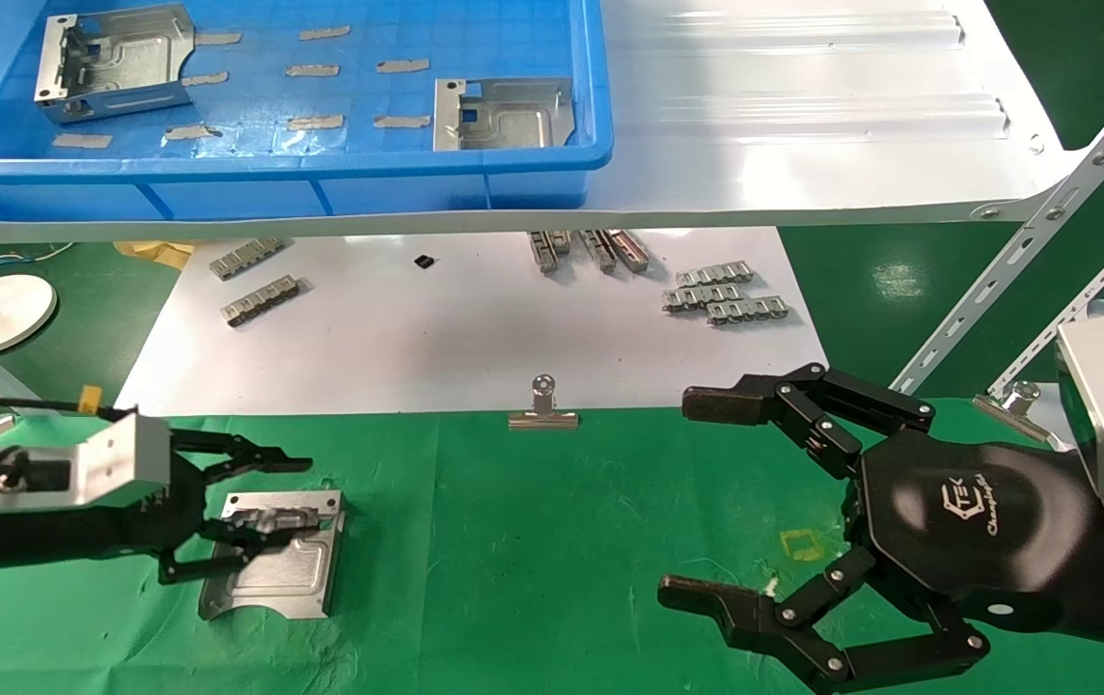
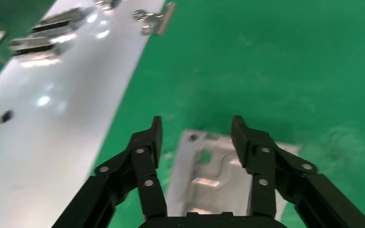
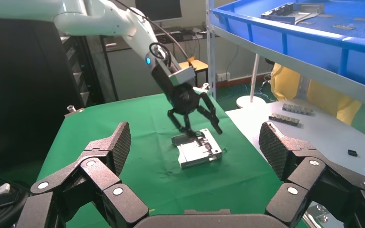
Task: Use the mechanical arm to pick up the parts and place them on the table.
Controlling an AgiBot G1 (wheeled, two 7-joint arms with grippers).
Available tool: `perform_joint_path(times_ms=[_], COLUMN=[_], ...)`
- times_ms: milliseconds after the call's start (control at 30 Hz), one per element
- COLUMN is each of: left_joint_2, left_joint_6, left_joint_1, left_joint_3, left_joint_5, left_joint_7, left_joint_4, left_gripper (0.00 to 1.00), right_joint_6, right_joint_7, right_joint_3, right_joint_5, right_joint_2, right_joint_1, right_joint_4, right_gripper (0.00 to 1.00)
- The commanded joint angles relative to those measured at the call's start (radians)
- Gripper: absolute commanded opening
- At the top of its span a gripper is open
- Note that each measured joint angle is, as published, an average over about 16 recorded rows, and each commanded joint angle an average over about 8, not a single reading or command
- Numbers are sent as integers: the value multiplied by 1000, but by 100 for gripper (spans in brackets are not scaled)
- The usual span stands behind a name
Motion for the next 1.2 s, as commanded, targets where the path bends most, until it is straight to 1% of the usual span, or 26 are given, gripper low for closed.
perform_joint_path(times_ms=[33,400,533,1200], left_joint_2=[6,1,-5,-79], left_joint_6=[2,0,-3,-34], left_joint_1=[7,7,17,195], left_joint_3=[-2,-4,-16,-189], left_joint_5=[-10,-10,-17,-138], left_joint_7=[-33,-22,-38,-322], left_joint_4=[10,2,-25,-406], left_gripper=[100,100,100,100], right_joint_6=[0,0,0,0], right_joint_7=[0,0,0,0], right_joint_3=[0,0,0,0], right_joint_5=[0,0,0,0], right_joint_2=[0,0,0,0], right_joint_1=[0,0,0,0], right_joint_4=[0,0,0,0], right_gripper=[100,100,100,100])
